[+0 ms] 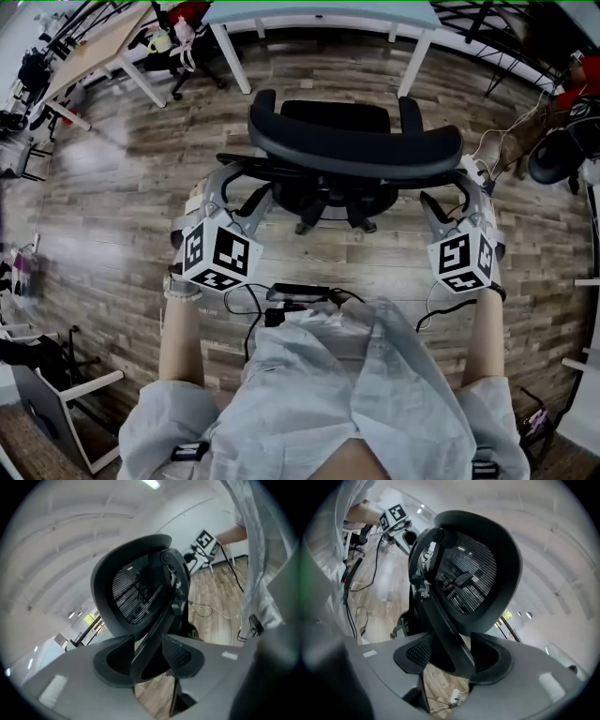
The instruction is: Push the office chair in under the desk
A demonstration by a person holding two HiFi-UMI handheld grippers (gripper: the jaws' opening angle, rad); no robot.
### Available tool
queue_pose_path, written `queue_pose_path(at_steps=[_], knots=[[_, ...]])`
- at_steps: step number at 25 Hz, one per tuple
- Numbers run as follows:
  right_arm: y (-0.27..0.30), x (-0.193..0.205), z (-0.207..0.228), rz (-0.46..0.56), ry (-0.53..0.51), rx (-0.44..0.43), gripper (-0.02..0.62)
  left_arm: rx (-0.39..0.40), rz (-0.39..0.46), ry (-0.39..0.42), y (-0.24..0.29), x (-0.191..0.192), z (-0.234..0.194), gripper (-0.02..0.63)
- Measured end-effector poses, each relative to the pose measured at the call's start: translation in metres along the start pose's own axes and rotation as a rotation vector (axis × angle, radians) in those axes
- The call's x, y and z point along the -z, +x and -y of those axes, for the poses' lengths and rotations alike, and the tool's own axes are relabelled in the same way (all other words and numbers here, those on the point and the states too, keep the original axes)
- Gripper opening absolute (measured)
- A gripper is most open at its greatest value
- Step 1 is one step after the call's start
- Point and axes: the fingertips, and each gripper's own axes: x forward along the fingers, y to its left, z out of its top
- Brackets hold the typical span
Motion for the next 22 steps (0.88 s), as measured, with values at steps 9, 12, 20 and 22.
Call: queue_pose_path(at_steps=[9, 12, 20, 22], knots=[[0.026, 0.021, 0.006, -0.126, -0.224, -0.053, 0.238, 0.039, -0.123, 0.227, 0.024, 0.018, 0.000, 0.156], [0.032, 0.027, 0.007, -0.152, -0.253, -0.088, 0.238, 0.053, -0.143, 0.265, 0.032, 0.019, -0.001, 0.156], [0.046, 0.034, 0.002, -0.194, -0.298, -0.133, 0.238, 0.107, -0.159, 0.264, 0.040, 0.026, 0.001, 0.167], [0.048, 0.035, 0.001, -0.203, -0.315, -0.139, 0.238, 0.122, -0.168, 0.290, 0.043, 0.027, 0.002, 0.172]])
